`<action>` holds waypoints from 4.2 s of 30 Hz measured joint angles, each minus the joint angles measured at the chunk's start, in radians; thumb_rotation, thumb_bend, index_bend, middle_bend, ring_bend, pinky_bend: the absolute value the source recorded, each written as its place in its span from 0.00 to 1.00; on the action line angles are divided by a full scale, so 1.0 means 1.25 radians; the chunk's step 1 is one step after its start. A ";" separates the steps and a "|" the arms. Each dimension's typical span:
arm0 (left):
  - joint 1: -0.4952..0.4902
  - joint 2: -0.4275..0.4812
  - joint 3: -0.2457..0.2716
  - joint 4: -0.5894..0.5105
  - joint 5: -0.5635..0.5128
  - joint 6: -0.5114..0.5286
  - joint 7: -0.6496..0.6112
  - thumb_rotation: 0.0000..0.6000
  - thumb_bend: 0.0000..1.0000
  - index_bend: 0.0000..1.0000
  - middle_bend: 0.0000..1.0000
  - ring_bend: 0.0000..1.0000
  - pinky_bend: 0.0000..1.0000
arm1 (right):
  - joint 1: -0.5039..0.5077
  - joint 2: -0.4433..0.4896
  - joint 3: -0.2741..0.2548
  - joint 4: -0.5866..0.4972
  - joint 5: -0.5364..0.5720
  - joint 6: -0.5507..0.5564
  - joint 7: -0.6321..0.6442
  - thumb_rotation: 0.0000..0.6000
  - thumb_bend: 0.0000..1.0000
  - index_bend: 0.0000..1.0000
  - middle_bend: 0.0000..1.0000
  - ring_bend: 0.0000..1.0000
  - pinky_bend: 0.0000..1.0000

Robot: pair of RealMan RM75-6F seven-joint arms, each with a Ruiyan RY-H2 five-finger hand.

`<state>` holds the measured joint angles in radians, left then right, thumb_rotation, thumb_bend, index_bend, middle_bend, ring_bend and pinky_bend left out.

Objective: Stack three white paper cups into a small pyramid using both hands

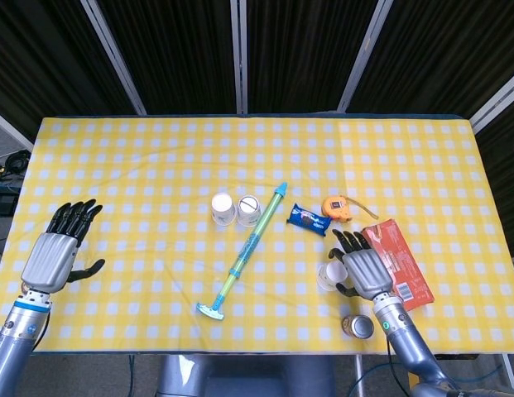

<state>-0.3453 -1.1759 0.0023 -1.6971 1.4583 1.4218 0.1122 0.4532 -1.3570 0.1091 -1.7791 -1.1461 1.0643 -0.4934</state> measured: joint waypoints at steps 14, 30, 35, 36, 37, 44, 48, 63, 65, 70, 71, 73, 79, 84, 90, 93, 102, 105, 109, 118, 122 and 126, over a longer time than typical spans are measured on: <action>0.013 0.005 -0.015 -0.001 0.015 -0.007 -0.013 1.00 0.23 0.00 0.00 0.00 0.00 | 0.010 -0.009 0.005 0.008 -0.030 0.028 0.026 1.00 0.20 0.53 0.15 0.00 0.05; 0.018 0.012 -0.038 0.015 -0.007 -0.037 -0.045 1.00 0.23 0.00 0.00 0.00 0.00 | 0.138 0.051 0.181 -0.083 0.055 0.022 -0.014 1.00 0.20 0.53 0.16 0.00 0.08; 0.013 0.007 -0.050 0.035 -0.026 -0.060 -0.056 1.00 0.23 0.00 0.00 0.00 0.00 | 0.240 0.015 0.230 -0.045 0.148 -0.019 -0.040 1.00 0.20 0.53 0.16 0.00 0.09; 0.012 0.006 -0.051 0.037 -0.027 -0.063 -0.058 1.00 0.23 0.00 0.00 0.00 0.00 | 0.257 0.005 0.235 -0.032 0.164 -0.026 -0.044 1.00 0.20 0.53 0.17 0.00 0.09; 0.012 0.005 -0.052 0.039 -0.028 -0.065 -0.059 1.00 0.23 0.00 0.00 0.00 0.00 | 0.277 -0.010 0.240 -0.015 0.183 -0.035 -0.049 1.00 0.20 0.53 0.17 0.00 0.09; 0.009 0.005 -0.057 0.042 -0.035 -0.081 -0.069 1.00 0.23 0.00 0.00 0.00 0.00 | 0.363 -0.083 0.248 0.069 0.244 -0.073 -0.069 1.00 0.20 0.54 0.18 0.00 0.09; 0.009 0.006 -0.061 0.046 -0.039 -0.084 -0.075 1.00 0.23 0.00 0.00 0.00 0.00 | 0.395 -0.114 0.246 0.112 0.261 -0.087 -0.074 1.00 0.20 0.54 0.18 0.00 0.10; 0.010 0.014 -0.066 0.056 -0.043 -0.100 -0.107 1.00 0.23 0.00 0.00 0.00 0.00 | 0.493 -0.206 0.258 0.261 0.296 -0.114 -0.057 1.00 0.20 0.54 0.18 0.00 0.10; 0.010 0.014 -0.067 0.058 -0.043 -0.102 -0.111 1.00 0.23 0.00 0.00 0.00 0.00 | 0.504 -0.219 0.256 0.281 0.299 -0.120 -0.052 1.00 0.20 0.54 0.18 0.00 0.10; 0.010 0.017 -0.067 0.059 -0.040 -0.105 -0.121 1.00 0.23 0.00 0.00 0.00 0.00 | 0.521 -0.245 0.245 0.315 0.299 -0.126 -0.041 1.00 0.20 0.54 0.19 0.00 0.10; 0.010 0.019 -0.067 0.060 -0.038 -0.107 -0.124 1.00 0.23 0.00 0.00 0.00 0.00 | 0.523 -0.249 0.243 0.321 0.298 -0.127 -0.039 1.00 0.20 0.54 0.19 0.00 0.10; 0.010 0.021 -0.066 0.060 -0.039 -0.111 -0.131 1.00 0.23 0.00 0.00 0.00 0.00 | 0.529 -0.259 0.238 0.336 0.299 -0.129 -0.036 1.00 0.20 0.54 0.19 0.00 0.10; 0.010 0.026 -0.067 0.061 -0.036 -0.116 -0.142 1.00 0.23 0.00 0.00 0.00 0.00 | 0.539 -0.274 0.227 0.360 0.299 -0.131 -0.030 1.00 0.20 0.53 0.18 0.00 0.10; 0.011 0.028 -0.068 0.062 -0.036 -0.116 -0.149 1.00 0.23 0.00 0.00 0.00 0.00 | 0.544 -0.284 0.222 0.378 0.291 -0.124 -0.028 1.00 0.17 0.41 0.13 0.00 0.10; 0.011 0.029 -0.068 0.061 -0.035 -0.120 -0.149 1.00 0.23 0.00 0.00 0.00 0.00 | 0.545 -0.286 0.216 0.380 0.279 -0.110 -0.027 1.00 0.12 0.24 0.08 0.00 0.09; 0.011 0.029 -0.068 0.060 -0.033 -0.119 -0.147 1.00 0.23 0.00 0.00 0.00 0.00 | 0.544 -0.283 0.216 0.373 0.277 -0.101 -0.027 1.00 0.12 0.19 0.07 0.00 0.09; 0.016 0.028 -0.074 0.063 -0.040 -0.111 -0.145 1.00 0.23 0.00 0.00 0.00 0.00 | 0.523 -0.247 0.206 0.301 0.263 -0.059 -0.043 1.00 0.12 0.16 0.01 0.00 0.06; 0.018 0.027 -0.074 0.065 -0.043 -0.109 -0.140 1.00 0.23 0.00 0.00 0.00 0.00 | 0.497 -0.217 0.193 0.252 0.242 -0.022 -0.048 1.00 0.12 0.16 0.00 0.00 0.03; 0.022 0.024 -0.076 0.064 -0.045 -0.099 -0.131 1.00 0.16 0.00 0.00 0.00 0.00 | 0.423 -0.146 0.154 0.159 0.190 0.053 -0.042 1.00 0.12 0.11 0.00 0.00 0.01; 0.034 0.015 -0.069 0.057 -0.031 -0.077 -0.095 1.00 0.06 0.00 0.00 0.00 0.00 | 0.188 0.021 -0.009 0.069 0.012 0.223 0.088 1.00 0.11 0.00 0.00 0.00 0.00; 0.044 0.000 -0.065 0.066 -0.030 -0.059 -0.061 1.00 0.07 0.00 0.00 0.00 0.00 | 0.096 0.056 -0.073 0.109 -0.066 0.301 0.165 1.00 0.11 0.00 0.00 0.00 0.00; 0.063 -0.020 -0.053 0.087 -0.033 -0.043 -0.042 1.00 0.06 0.00 0.00 0.00 0.00 | 0.018 0.071 -0.114 0.169 -0.105 0.361 0.222 1.00 0.12 0.00 0.00 0.00 0.00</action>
<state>-0.2665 -1.2003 -0.0640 -1.5887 1.4172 1.3676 0.0599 0.4763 -1.2687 -0.0340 -1.5679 -1.2775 1.5158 -0.2156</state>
